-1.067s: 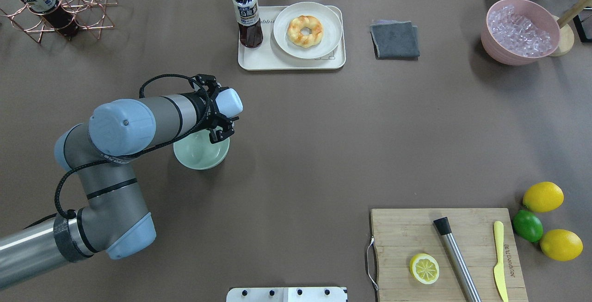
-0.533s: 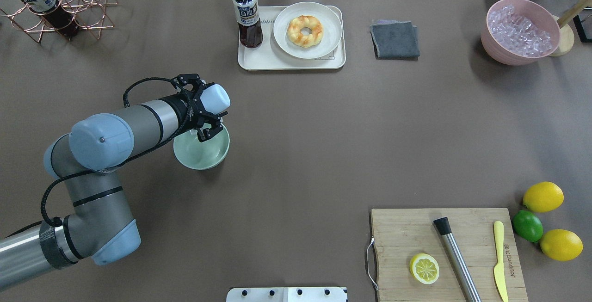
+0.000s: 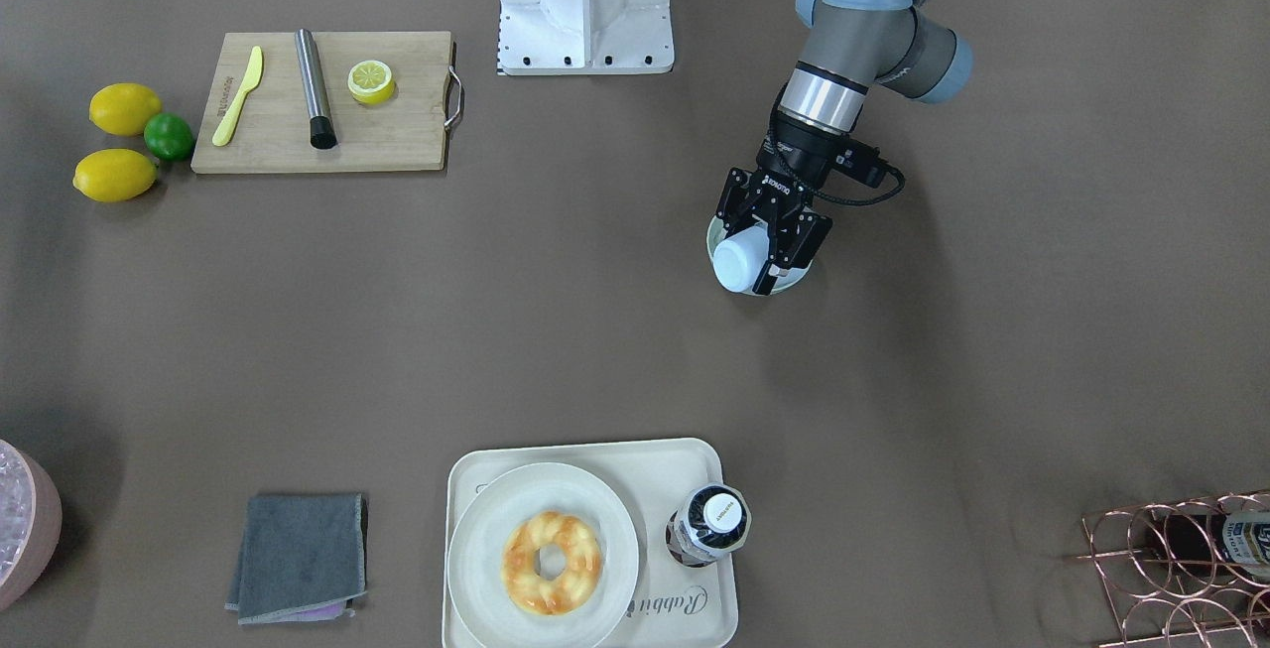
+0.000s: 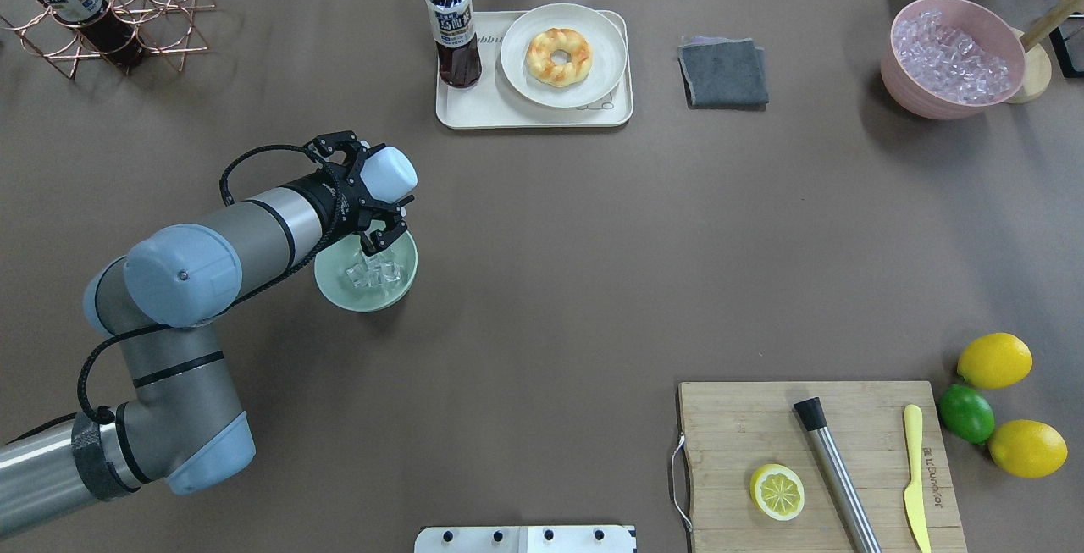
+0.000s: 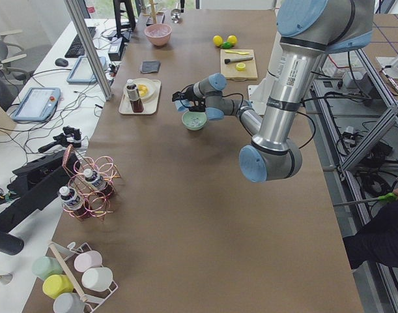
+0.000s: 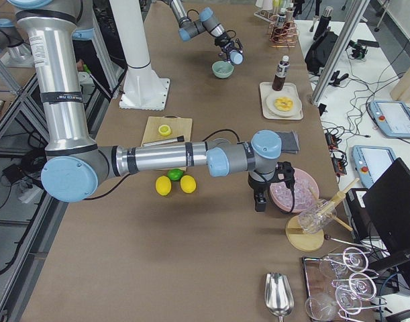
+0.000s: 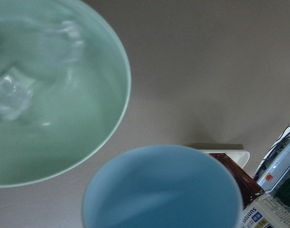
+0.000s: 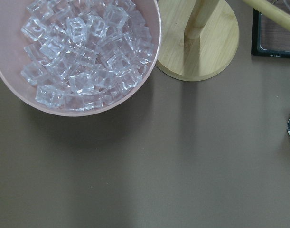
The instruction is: Pour ice into bowl
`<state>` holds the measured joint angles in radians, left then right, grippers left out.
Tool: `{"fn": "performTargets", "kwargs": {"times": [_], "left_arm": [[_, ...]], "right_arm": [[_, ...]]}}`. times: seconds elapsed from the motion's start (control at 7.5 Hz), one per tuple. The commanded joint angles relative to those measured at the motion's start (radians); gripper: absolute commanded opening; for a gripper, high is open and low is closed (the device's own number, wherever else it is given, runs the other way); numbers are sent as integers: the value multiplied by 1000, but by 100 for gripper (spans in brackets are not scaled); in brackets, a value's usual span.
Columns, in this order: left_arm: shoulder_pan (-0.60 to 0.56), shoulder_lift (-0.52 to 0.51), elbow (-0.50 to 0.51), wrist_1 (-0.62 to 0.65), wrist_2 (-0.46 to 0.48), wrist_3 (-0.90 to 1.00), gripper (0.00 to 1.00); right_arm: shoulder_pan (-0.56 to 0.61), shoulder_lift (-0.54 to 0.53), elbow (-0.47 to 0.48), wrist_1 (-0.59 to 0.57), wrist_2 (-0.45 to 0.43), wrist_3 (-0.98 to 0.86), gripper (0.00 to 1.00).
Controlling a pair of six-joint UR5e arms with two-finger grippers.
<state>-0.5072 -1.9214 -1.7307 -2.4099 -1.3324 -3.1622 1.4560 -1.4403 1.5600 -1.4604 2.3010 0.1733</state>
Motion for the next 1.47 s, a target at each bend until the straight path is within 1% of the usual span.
{"fn": "performTargets", "kwargs": {"times": [0.0, 0.13, 0.4, 0.53, 0.67, 0.8, 0.93, 1.07, 1.2, 1.33], "left_arm": [[-7, -8, -9, 12, 13, -6, 54], [-30, -4, -13, 52, -23, 10, 54], [-173, -14, -30, 225, -231, 42, 54], [-235, -14, -44, 323, -304, 100, 54], [-267, -2, -70, 459, -329, 239, 54], [-327, 8, -81, 562, -367, 351, 54], [-397, 42, -81, 630, -420, 455, 54], [-477, 77, -90, 773, -454, 605, 54], [-514, 103, -84, 869, -455, 752, 54], [-534, 151, -87, 934, -446, 853, 54]], "right_arm": [[0, 3, -1, 0, 0, 0, 99], [0, 5, -1, 0, 0, 0, 99], [0, 5, 0, 0, 0, 0, 99], [1, 5, 2, 0, 1, 0, 99], [1, 5, 5, 0, 2, 0, 99], [1, 5, 5, 0, 0, 0, 99], [1, 2, 8, 0, 0, 0, 99], [1, -2, 8, 0, 0, 0, 99], [1, -5, 11, 0, 1, 0, 99], [1, -6, 17, 0, 0, 0, 99]]}}
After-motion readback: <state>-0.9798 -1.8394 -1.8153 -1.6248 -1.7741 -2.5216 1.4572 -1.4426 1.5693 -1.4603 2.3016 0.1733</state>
